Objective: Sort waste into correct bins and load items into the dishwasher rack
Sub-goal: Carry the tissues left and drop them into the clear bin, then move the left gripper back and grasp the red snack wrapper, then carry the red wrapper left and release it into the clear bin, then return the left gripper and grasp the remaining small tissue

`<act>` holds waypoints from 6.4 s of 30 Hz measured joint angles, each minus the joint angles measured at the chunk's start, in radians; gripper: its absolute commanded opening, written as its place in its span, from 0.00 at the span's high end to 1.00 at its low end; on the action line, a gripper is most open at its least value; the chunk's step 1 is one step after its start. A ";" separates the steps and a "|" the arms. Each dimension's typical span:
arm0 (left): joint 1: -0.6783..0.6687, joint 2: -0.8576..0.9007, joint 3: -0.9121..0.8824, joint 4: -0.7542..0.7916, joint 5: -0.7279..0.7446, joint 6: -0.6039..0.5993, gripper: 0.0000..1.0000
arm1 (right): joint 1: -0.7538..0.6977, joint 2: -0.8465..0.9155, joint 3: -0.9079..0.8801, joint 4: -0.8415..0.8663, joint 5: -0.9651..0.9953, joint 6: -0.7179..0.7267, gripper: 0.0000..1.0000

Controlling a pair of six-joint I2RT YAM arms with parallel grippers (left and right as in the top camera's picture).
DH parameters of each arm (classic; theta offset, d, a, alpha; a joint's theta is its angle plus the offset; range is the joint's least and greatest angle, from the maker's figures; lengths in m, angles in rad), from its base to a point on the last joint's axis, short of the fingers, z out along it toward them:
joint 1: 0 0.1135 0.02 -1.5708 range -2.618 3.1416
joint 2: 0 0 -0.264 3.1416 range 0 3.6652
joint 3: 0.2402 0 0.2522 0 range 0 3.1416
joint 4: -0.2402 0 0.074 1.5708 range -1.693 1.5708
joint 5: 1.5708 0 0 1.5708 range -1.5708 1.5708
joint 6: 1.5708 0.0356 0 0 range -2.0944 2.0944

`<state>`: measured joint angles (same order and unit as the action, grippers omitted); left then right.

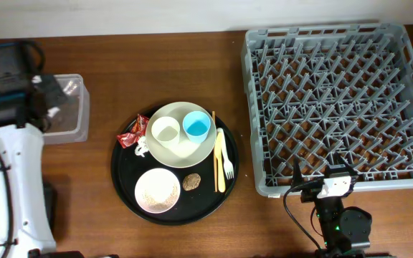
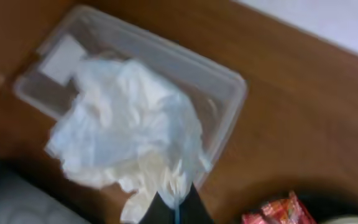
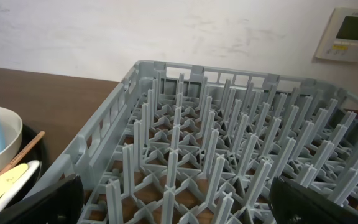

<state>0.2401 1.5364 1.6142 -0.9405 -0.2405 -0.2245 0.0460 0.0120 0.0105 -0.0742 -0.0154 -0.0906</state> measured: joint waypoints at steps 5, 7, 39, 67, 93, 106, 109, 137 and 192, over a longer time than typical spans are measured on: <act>0.211 0.187 0.002 0.091 -0.011 0.001 0.99 | 0.000 0.000 0.000 0.000 0.000 0.000 0.02; 0.255 0.307 0.002 0.171 -0.011 0.006 1.00 | 0.000 -0.001 0.000 0.000 0.000 0.000 0.02; -0.258 0.084 -0.363 0.026 0.231 0.011 0.27 | 0.000 0.000 0.000 0.000 0.000 0.000 0.02; -0.258 0.217 -0.526 0.336 0.221 -0.249 0.28 | 0.000 0.000 0.000 0.000 0.000 0.000 0.02; -0.270 -0.217 -0.531 0.358 0.134 -0.262 1.00 | 0.000 0.000 0.000 0.000 0.000 0.000 0.02; 0.194 -0.114 -0.530 0.473 0.066 -0.134 1.00 | 0.000 0.000 0.000 0.000 0.000 0.000 0.02; 0.201 0.009 -0.530 0.579 0.060 -0.134 0.99 | 0.000 -0.001 0.000 0.000 0.000 0.000 0.02; 0.038 -0.218 -0.594 0.118 0.492 -0.066 0.63 | 0.000 -0.001 0.000 0.000 0.000 0.001 0.02; -0.274 0.121 -0.788 0.570 0.319 0.157 0.56 | 0.000 0.000 0.000 0.000 0.000 0.000 0.02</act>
<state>-0.0334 1.6573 0.8265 -0.3706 0.0784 -0.0677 0.0460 0.0120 0.0105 -0.0738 -0.0154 -0.0902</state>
